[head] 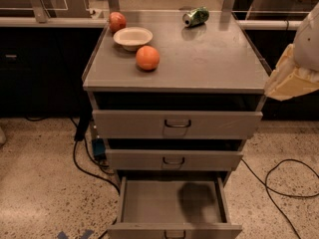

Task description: Close bottom drawer

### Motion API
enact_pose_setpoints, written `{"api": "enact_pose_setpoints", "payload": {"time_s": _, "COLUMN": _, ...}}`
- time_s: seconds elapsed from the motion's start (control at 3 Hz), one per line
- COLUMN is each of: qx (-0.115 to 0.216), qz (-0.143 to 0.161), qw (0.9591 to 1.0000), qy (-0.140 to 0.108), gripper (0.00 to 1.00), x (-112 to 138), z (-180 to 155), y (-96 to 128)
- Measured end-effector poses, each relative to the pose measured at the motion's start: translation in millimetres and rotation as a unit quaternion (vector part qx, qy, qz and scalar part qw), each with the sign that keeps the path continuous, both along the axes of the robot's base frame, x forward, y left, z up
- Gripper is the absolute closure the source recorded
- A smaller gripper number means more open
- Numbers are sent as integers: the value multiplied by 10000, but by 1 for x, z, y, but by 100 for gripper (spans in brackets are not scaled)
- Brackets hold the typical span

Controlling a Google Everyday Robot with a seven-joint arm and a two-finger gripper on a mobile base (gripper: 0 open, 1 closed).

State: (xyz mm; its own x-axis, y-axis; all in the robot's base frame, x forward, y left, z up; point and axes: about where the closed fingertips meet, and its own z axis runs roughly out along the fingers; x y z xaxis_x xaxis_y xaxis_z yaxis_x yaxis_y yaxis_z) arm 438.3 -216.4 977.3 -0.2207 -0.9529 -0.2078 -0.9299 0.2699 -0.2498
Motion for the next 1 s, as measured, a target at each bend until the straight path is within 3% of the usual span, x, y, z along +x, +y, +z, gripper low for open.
{"api": "enact_pose_setpoints", "payload": {"time_s": 0.33, "qx": -1, "qz": 0, "qw": 10000, "qy": 0, "gripper": 100, "x": 0, "z": 0, "y": 0}}
{"api": "enact_pose_setpoints", "payload": {"time_s": 1.0, "qx": 6, "qz": 44, "qw": 10000, "qy": 6, "gripper": 100, "x": 5, "z": -43, "y": 7}}
